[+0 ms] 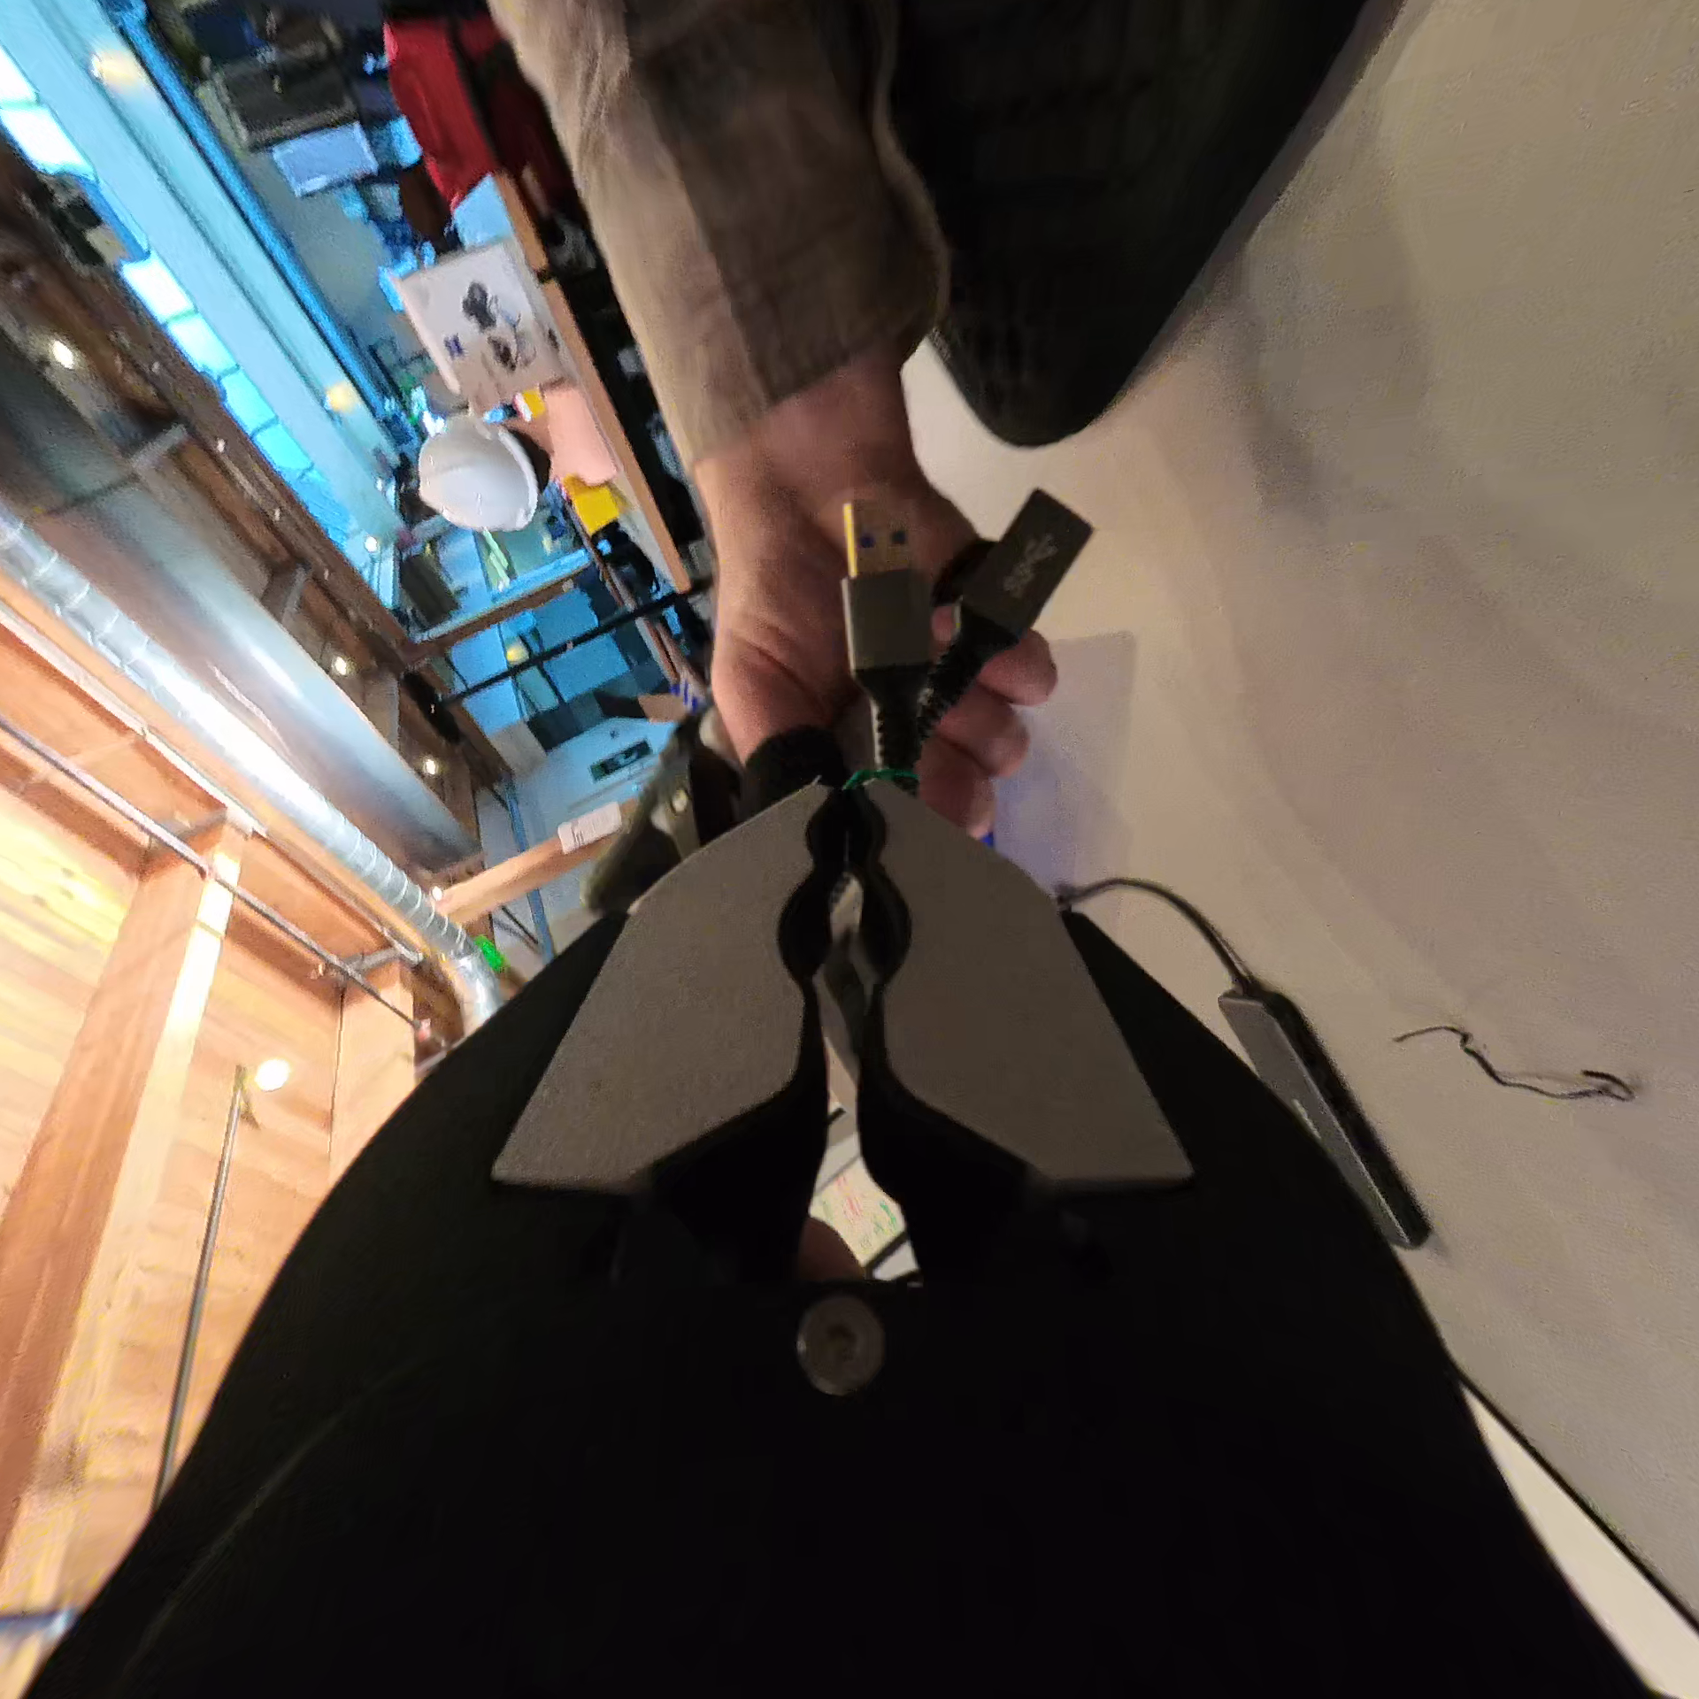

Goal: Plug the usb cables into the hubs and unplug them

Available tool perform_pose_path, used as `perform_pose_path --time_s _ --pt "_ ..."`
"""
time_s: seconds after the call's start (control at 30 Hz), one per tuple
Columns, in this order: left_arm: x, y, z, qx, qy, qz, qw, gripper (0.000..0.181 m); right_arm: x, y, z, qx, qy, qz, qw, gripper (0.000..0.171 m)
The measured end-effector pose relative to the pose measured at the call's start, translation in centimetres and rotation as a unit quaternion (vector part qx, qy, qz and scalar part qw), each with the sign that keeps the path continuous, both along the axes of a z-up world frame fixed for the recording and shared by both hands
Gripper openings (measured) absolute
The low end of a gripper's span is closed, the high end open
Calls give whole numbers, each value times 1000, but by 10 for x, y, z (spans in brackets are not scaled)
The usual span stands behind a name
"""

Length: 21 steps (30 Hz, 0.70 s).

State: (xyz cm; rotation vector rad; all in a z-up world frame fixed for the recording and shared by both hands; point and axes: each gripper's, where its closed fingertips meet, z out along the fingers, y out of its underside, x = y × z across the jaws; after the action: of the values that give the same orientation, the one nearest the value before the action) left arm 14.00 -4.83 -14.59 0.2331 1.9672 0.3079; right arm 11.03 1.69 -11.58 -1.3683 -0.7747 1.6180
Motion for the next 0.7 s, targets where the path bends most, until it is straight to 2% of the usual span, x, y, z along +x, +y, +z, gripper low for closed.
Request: perform_pose_path --time_s 0.17,0.37,0.53,0.7 --pt "4 33 8 -50 -28 68 996 1 32 4 37 113 -8 -108 988 3" --pt "10 59 15 -85 -53 104 989 1 36 -25 52 292 -123 -159 935 8" --pt "15 75 28 -127 -87 137 979 1 28 -59 40 381 -177 -132 898 6" --pt "23 78 36 -170 -104 151 968 1 12 -67 7 437 -289 -119 844 4"
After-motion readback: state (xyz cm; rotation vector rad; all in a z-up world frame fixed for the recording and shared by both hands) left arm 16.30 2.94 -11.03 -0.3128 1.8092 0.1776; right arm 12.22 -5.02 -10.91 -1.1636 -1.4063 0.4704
